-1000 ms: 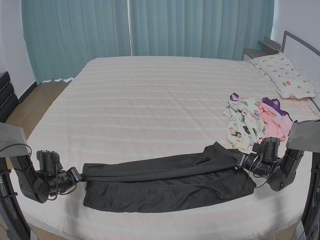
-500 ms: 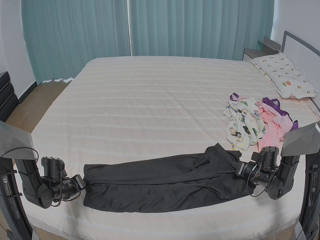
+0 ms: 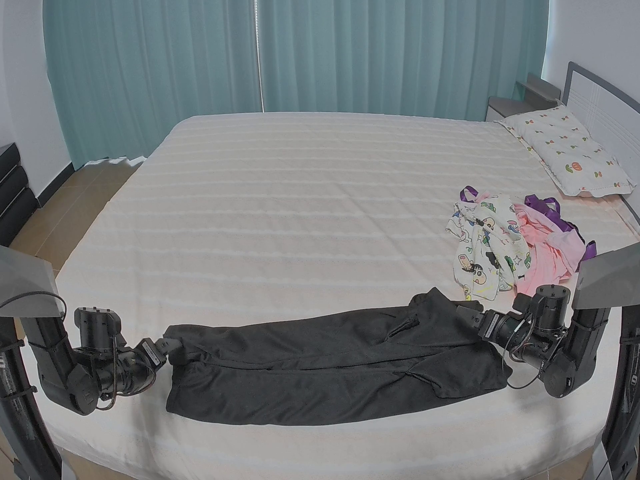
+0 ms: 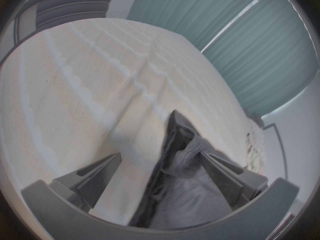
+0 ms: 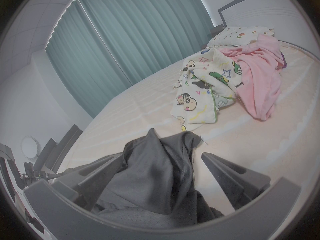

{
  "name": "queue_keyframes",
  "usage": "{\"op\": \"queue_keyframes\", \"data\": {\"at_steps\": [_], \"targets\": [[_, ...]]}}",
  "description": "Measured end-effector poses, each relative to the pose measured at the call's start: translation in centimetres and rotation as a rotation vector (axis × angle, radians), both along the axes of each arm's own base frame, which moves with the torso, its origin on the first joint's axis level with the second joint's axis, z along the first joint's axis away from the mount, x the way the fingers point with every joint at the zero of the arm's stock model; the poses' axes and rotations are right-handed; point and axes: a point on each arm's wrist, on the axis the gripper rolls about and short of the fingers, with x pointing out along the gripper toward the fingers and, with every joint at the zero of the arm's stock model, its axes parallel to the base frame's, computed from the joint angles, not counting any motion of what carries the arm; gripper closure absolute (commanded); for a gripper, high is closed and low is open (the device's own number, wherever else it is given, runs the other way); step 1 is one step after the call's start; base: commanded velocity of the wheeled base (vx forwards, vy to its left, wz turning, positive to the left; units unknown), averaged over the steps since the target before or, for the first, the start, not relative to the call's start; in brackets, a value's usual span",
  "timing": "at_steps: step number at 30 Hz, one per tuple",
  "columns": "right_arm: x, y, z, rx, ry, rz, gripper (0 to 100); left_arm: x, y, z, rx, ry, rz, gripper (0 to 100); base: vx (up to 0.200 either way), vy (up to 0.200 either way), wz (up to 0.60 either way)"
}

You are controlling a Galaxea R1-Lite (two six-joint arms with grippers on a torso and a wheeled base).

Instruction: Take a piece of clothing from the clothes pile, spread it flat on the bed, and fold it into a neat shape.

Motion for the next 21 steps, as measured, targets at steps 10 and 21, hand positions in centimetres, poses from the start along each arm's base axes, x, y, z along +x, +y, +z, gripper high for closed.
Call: {"op": "queue_keyframes", "data": {"at_steps": [10, 21], "targets": [[1.6, 0.2, 2.7, 0.067, 0.065, 0.023, 0, 0.6, -0.1, 4.8, -0.345, -0.140, 0.088, 0, 0.000, 0.000, 0.00], [4.5, 1.3, 4.2, 0.167, 0.286, 0.082, 0, 1.5, -0.2, 4.6, -0.432, -0.155, 0.043, 0, 0.000, 0.000, 0.00]]}}
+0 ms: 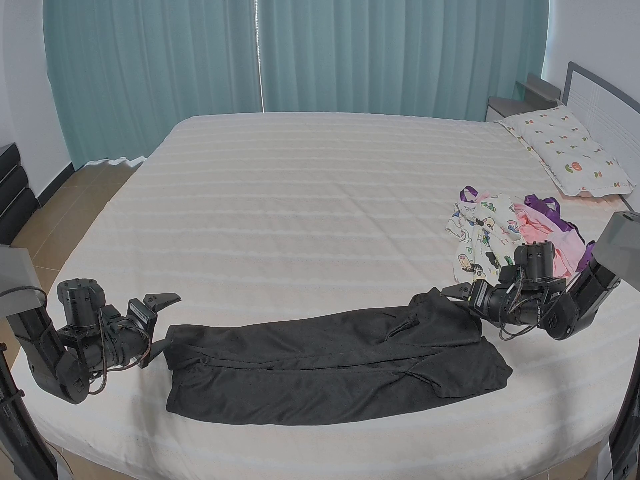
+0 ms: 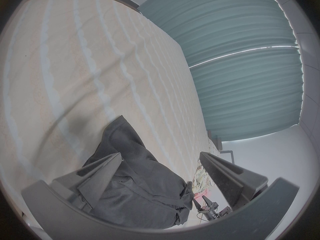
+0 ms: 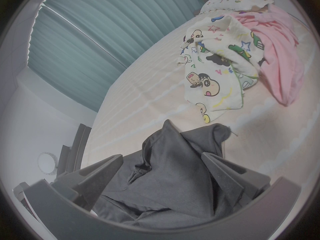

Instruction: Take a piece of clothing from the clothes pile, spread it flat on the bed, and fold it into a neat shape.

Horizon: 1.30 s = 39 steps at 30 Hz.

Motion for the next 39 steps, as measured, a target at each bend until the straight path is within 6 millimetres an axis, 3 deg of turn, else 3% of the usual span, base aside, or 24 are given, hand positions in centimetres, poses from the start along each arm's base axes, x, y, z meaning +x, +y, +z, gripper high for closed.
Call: {"op": "queue_keyframes", "data": {"at_steps": [6, 11, 16, 27, 39], "targets": [[1.0, -0.1, 0.1, 0.074, -0.087, 0.060, 0, 0.5, -0.1, -0.9, -0.009, -0.021, -0.009, 0, 0.000, 0.000, 0.00], [0.9, 0.0, -1.0, 0.106, -0.093, 0.124, 0, 0.4, -0.2, -1.9, -0.011, -0.008, -0.014, 0, 0.000, 0.000, 0.00], [0.8, -0.1, -2.1, 0.094, -0.078, 0.126, 0, 0.2, -0.3, -2.4, -0.011, 0.004, -0.017, 0, 0.000, 0.000, 0.00], [0.0, -0.5, -2.2, 0.077, -0.174, 0.095, 0, -0.5, -0.6, -3.1, 0.032, 0.021, -0.049, 0, 0.000, 0.000, 0.00], [0.2, -1.2, -3.3, 0.068, -0.143, 0.074, 0, -0.6, -0.7, -3.4, 0.036, 0.032, -0.056, 0, 0.000, 0.000, 0.00]]}}
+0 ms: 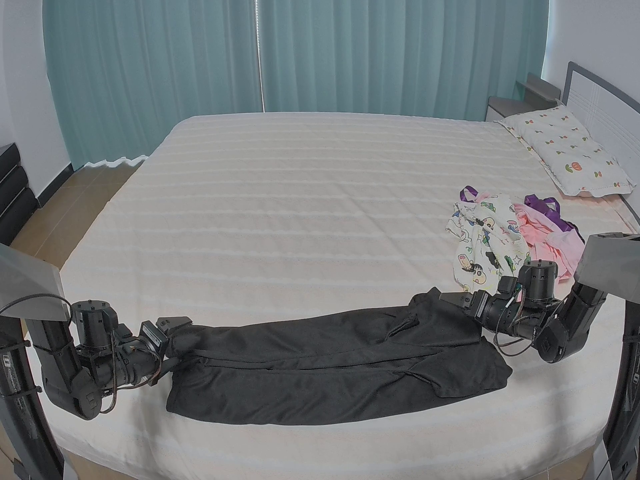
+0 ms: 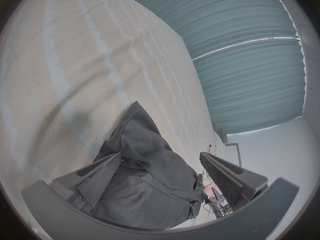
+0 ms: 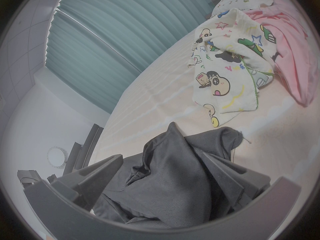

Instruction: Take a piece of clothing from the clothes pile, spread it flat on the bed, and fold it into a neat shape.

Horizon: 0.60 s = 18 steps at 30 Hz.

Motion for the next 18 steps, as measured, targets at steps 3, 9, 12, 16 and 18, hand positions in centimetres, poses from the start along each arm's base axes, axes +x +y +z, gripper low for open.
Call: {"op": "queue_keyframes", "data": {"at_steps": [3, 9, 12, 16, 18], "targets": [[0.1, -0.1, -0.4, -0.001, 0.009, -0.002, 100, 0.0, 0.0, 0.0, 0.001, 0.000, 0.000, 0, 0.000, 0.000, 0.00], [0.2, -0.1, -0.8, -0.002, 0.019, -0.005, 100, 0.0, 0.0, 0.0, 0.001, 0.001, -0.001, 0, 0.000, 0.000, 0.00], [0.1, -0.2, -0.8, -0.002, 0.023, -0.010, 100, 0.0, 0.0, 0.0, 0.001, 0.001, -0.001, 0, 0.000, 0.000, 0.00], [-0.5, -0.6, -0.6, -0.003, 0.032, -0.017, 100, 0.0, 0.0, 0.0, 0.001, 0.000, -0.001, 0, 0.000, 0.000, 0.00], [-1.0, -0.7, -0.5, -0.004, 0.041, -0.019, 100, 0.0, 0.0, 0.0, 0.001, 0.000, 0.000, 0, 0.000, 0.000, 0.00]]}}
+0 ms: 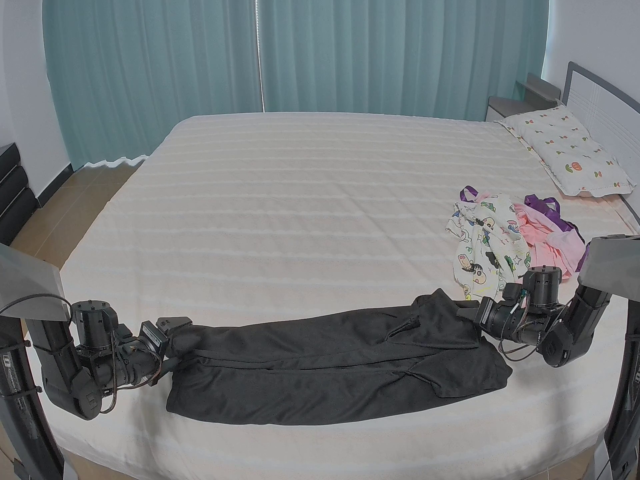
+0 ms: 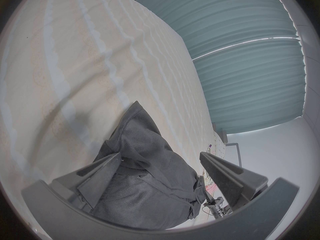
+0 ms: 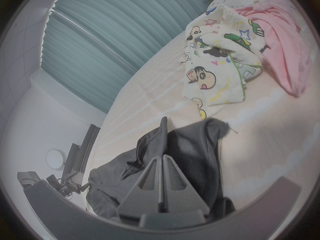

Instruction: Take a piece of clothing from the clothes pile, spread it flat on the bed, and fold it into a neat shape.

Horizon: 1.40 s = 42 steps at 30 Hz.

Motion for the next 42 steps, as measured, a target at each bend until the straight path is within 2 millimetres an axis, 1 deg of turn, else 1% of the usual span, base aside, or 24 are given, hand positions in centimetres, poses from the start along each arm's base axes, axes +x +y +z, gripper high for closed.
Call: {"op": "queue_keyframes", "data": {"at_steps": [9, 13, 14, 19, 22, 27, 29, 33, 37, 40, 42], "targets": [[-2.2, -1.1, 1.1, -0.019, 0.005, -0.007, 100, 0.1, 0.1, 0.0, -0.001, -0.011, 0.003, 0, 0.000, 0.000, 0.00], [-2.9, -1.3, 1.0, -0.065, -0.008, 0.022, 100, 0.1, 0.1, -0.1, 0.000, -0.010, 0.003, 0, 0.000, 0.000, 0.00], [-3.0, -1.3, 0.9, -0.072, -0.006, 0.028, 0, 0.1, 0.1, -0.1, 0.000, -0.009, 0.002, 0, 0.000, 0.000, 0.00], [-3.2, -1.4, 0.3, -0.085, 0.009, 0.035, 0, 0.1, 0.1, -0.2, -0.001, -0.007, 0.003, 0, 0.000, 0.000, 0.00], [-3.1, -1.7, 0.4, -0.084, 0.004, 0.023, 0, 0.1, 0.1, -0.2, 0.000, -0.006, 0.003, 0, 0.000, 0.000, 0.00], [-2.7, -1.9, 1.7, -0.060, -0.047, -0.003, 0, 0.1, 0.1, -0.2, -0.001, -0.005, 0.003, 0, 0.000, 0.000, 0.00], [-2.6, -1.6, 2.4, -0.034, -0.058, -0.008, 0, 0.2, 0.1, -0.2, -0.001, -0.006, 0.003, 0, 0.000, 0.000, 0.00], [-2.4, 0.3, 3.2, 0.024, -0.061, -0.001, 0, 0.2, 0.1, -0.2, -0.001, -0.006, 0.003, 0, 0.000, 0.000, 0.00], [-1.2, 2.5, 4.3, 0.065, -0.093, -0.045, 0, 0.2, 0.1, -0.2, -0.001, -0.006, 0.003, 0, 0.000, 0.000, 0.00], [-0.9, 4.4, 4.1, 0.089, -0.088, -0.030, 0, 0.2, 0.1, -0.2, -0.001, -0.006, 0.003, 0, 0.000, 0.000, 0.00], [-0.8, 5.6, 3.5, 0.093, -0.070, -0.011, 0, 0.2, 0.1, -0.2, -0.001, -0.006, 0.002, 0, 0.000, 0.000, 0.00]]}}
